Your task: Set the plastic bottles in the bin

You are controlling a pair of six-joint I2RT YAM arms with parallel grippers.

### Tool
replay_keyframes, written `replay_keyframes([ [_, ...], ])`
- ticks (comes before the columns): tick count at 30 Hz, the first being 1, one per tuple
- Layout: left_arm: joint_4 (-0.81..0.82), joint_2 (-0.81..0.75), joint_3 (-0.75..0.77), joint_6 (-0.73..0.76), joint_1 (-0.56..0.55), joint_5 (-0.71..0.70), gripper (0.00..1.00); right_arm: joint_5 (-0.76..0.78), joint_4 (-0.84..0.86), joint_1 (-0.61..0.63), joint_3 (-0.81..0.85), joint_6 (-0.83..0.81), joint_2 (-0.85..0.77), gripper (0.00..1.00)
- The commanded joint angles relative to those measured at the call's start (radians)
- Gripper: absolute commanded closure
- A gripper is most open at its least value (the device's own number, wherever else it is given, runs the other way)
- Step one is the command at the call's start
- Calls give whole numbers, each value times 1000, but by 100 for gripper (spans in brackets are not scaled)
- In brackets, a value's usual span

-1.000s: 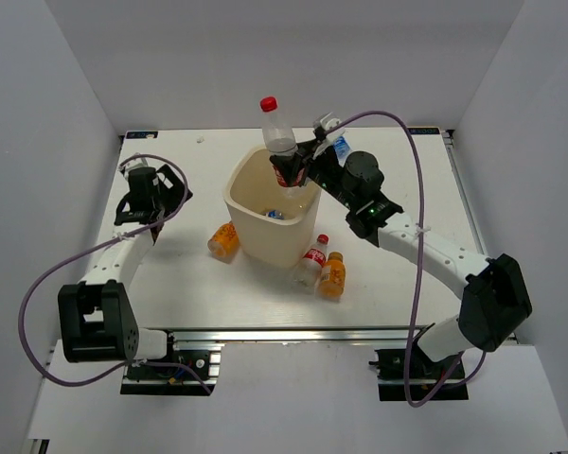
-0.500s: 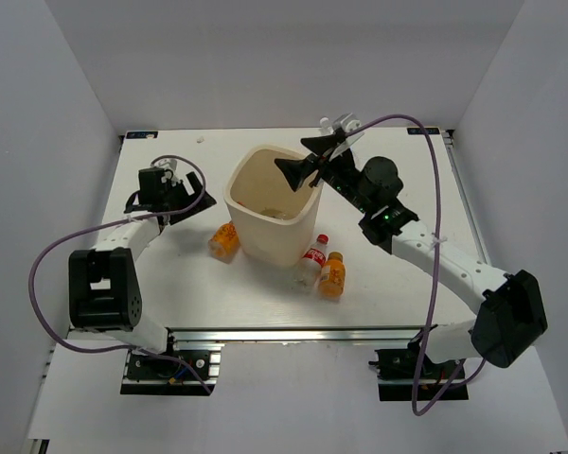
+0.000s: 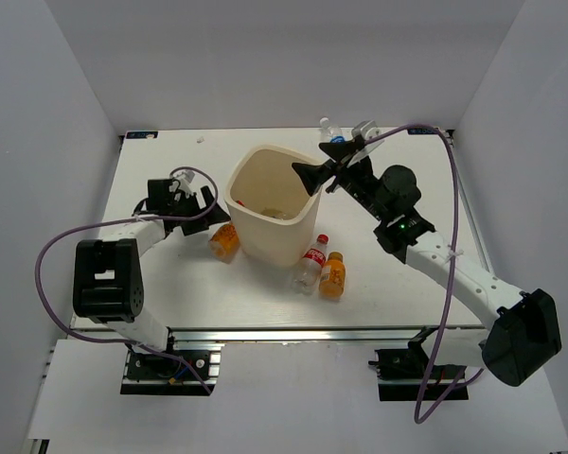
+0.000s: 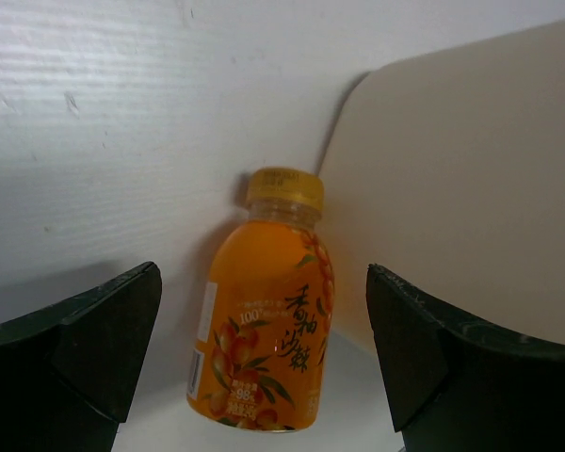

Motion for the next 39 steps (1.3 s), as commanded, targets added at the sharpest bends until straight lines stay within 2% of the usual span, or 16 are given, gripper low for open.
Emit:
replay_keyframes([
  [1, -25, 1, -43, -2, -42, -4, 2, 0, 21, -19, -16, -7, -43, 11],
  [4, -53, -11, -66, -19, -67, -91, 2, -3, 20, -37, -29, 6, -54, 11],
  [7, -34, -48, -103, -28, -85, -96, 2, -11, 1, -56, -32, 22, -53, 11],
  [11, -48, -87, -134, -43, -116, -178, 2, -19, -9, -77, -49, 47, -69, 11],
  [14, -73, -81, -117, -52, -117, -224, 13, -6, -9, -93, -65, 67, -91, 11],
  [15, -73, -82, -115, -54, -117, -246, 23, -5, -11, -99, -76, 68, -99, 11],
  [17, -63, -96, -111, -55, -117, -255, 32, 0, -16, -102, -87, 67, -118, 11],
  [18, -63, -101, -107, -52, -117, -257, 39, 3, -19, -103, -98, 65, -126, 11],
  [20, -63, -114, -103, -45, -117, -260, 45, 23, -28, -107, -111, 61, -149, 11],
  [23, -86, -143, -83, -42, -117, -274, 63, 52, -32, -111, -139, 56, -183, 11],
  [25, -118, -189, -58, -55, -117, -339, 72, 86, -46, -114, -153, 58, -198, 11],
  [27, -141, -235, -40, -89, -117, -393, 74, 128, -92, -116, -161, 71, -223, 11],
  [31, -217, -361, 139, -132, -117, -629, 78, 314, -215, -119, -174, 111, -270, 11],
  [32, -218, -381, 171, -134, -117, -637, 78, 346, -248, -120, -173, 125, -278, 11],
  [35, -188, -430, 322, -98, -117, -585, 74, 434, -341, -122, -199, 185, -306, 11],
  [39, -127, -418, 492, -75, -131, -297, 73, 446, -356, -120, -259, 190, -336, 11],
])
